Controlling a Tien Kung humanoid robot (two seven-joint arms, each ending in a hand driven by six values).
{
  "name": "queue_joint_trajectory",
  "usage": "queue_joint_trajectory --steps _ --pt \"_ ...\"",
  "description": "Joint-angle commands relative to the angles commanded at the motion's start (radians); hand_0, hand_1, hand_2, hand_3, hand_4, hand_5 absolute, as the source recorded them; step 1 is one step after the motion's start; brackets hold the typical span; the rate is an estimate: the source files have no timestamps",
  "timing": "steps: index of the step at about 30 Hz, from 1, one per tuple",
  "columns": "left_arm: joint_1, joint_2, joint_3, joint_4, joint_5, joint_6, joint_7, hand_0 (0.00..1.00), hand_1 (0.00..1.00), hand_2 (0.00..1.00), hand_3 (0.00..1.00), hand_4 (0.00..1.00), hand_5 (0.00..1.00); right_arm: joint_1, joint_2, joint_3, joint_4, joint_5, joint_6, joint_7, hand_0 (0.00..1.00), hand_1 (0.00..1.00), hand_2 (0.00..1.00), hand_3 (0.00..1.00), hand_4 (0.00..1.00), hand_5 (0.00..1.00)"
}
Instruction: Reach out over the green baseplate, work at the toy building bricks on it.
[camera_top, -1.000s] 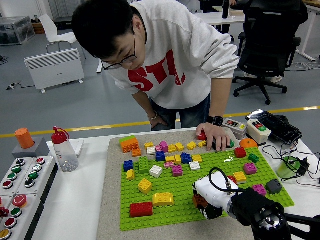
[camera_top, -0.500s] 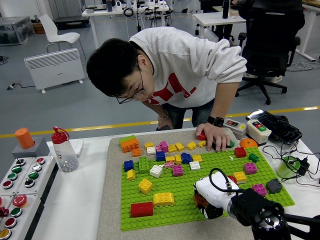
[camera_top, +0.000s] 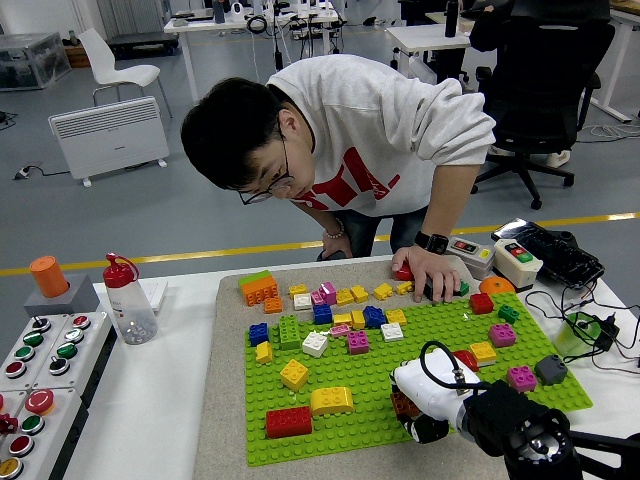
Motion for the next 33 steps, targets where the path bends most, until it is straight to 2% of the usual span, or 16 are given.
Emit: queue_joint_trajectory --steps 21,33 --pt "-0.004 0.002 0.001 0.0 -0.003 0.0 -0.002 0.651 0.689 0.665 0.562 0.282 0.998 0.019 -0.023 0.01 0.048 -0.015 0.002 0.0 0.649 0.718 0.764 0.522 0.506 0.236" --pt "-0.007 0.002 0.001 0.0 -0.005 0.001 -0.002 0.651 0.691 0.666 0.563 0.282 0.998 0.017 -0.039 0.004 0.047 -0.005 0.009 0.0 0.645 0.714 0.762 0.521 0.509 0.235"
